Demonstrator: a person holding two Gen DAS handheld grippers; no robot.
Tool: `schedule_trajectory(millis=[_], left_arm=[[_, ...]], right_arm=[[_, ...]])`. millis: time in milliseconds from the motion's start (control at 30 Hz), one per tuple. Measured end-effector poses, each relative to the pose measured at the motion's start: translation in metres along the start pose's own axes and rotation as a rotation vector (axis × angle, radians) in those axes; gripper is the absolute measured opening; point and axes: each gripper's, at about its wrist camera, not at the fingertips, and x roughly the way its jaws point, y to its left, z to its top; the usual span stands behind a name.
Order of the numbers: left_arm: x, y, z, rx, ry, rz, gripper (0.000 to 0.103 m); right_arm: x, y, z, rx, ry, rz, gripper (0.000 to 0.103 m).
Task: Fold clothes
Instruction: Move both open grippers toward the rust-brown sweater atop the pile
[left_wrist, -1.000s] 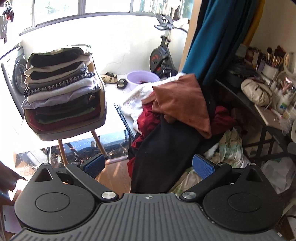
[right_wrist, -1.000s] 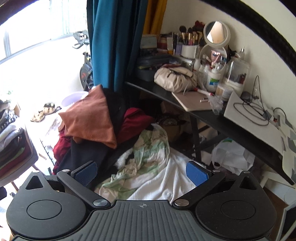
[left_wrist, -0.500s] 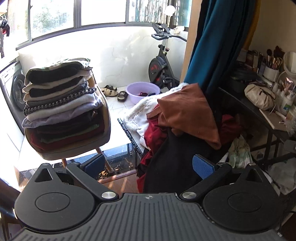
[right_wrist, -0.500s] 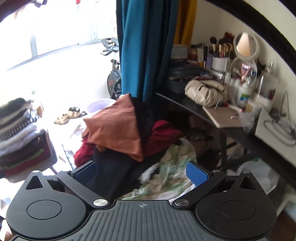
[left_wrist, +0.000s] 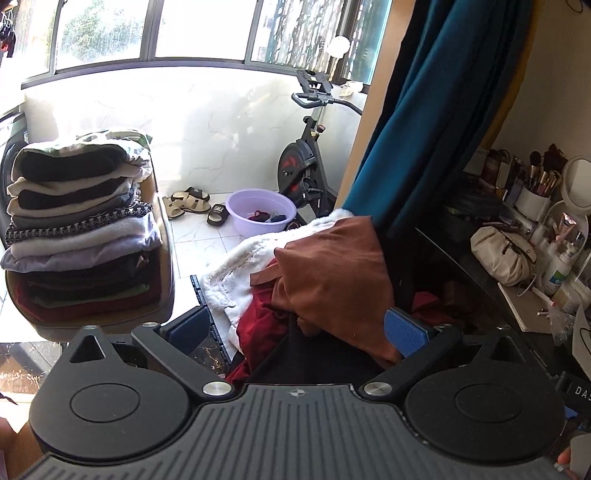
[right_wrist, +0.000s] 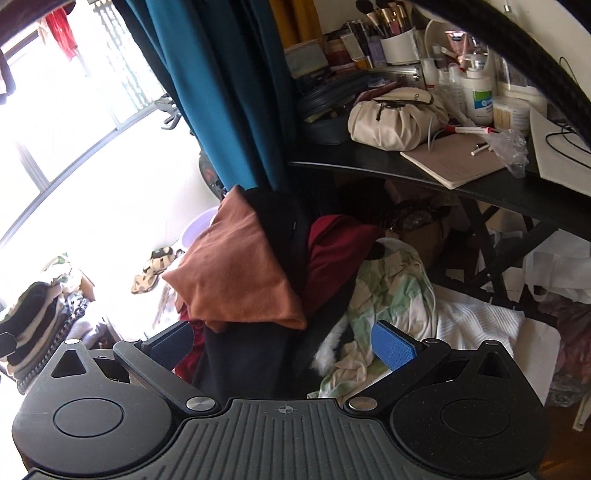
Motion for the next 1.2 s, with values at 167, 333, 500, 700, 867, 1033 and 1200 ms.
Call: schedule_trajectory(millis=[167,333,500,700,867,1033,1200], left_arm=[[0.022,0.012,0.002,-0.028,0.029,-0.085,0.103],[0.039,0.050,0.016,0.040,0.000,-0.074,0.103],[0.047,0.111,0.049,0.111,0.003,-0.179,0.103],[0.065,0.180,0.079,0.167,-0.018,-0.143,0.103],[0.087,0.211,0.077,0.205,0.045,-0.144,0.103],[0.104,0.229,0.073,0.219,0.113,-0.151,0.103],[0.121,0.230,0.081,0.208,0.167,-0.164,0.103]], right_arm=[[0.023,-0.002,0.013,-0.017,0.005,-0.058,0.102],[0.045,0.036,0.008,-0.048,0.004,-0.129,0.102],[0.069,0.105,-0.007,-0.005,0.003,-0.117,0.102],[0.086,0.180,-0.019,0.022,-0.011,-0.133,0.099],[0.100,0.242,-0.029,0.043,-0.023,-0.147,0.096],[0.113,0.236,-0.037,0.049,0.011,-0.219,0.079],[0.142,0.229,-0.025,0.040,0.016,-0.253,0.071]])
